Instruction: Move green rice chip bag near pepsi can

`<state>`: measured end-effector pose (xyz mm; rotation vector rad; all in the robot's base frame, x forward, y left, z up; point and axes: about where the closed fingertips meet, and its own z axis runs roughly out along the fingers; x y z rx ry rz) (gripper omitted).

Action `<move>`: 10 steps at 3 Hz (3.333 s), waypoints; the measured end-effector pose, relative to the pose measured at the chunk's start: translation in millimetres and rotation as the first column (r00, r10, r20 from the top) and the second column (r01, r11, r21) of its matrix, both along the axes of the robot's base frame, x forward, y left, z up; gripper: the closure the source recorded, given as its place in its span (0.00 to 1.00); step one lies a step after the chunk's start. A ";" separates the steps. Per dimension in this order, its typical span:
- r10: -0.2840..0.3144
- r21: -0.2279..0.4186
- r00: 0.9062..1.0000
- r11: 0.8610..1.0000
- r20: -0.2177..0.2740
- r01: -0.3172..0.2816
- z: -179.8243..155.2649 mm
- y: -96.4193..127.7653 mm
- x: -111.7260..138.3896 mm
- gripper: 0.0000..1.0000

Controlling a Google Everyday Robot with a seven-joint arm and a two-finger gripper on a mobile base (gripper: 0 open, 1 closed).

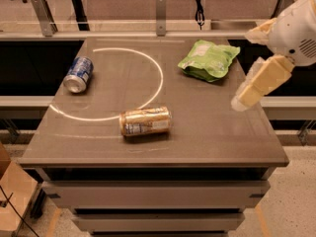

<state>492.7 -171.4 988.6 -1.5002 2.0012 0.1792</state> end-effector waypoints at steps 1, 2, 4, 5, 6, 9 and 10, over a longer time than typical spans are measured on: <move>-0.024 0.143 1.000 0.989 -0.010 0.025 -13.4 12.3 32.6 0.00; -0.053 0.279 0.998 0.959 -0.018 0.056 -26.7 17.5 65.2 0.00; -0.194 0.449 0.981 0.878 0.017 0.166 -37.7 2.0 126.7 0.00; -0.194 0.449 0.981 0.878 0.017 0.166 -37.7 2.1 126.7 0.00; -0.220 0.487 0.975 0.853 0.007 0.189 -46.9 9.8 142.7 0.00; -0.317 0.558 0.948 0.787 -0.002 0.265 -92.8 21.8 212.9 0.00; -0.356 0.558 0.934 0.780 0.025 0.282 -100.9 12.7 234.2 0.00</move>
Offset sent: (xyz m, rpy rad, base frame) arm 0.1095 0.0168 -0.0425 0.4655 0.0125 -0.1029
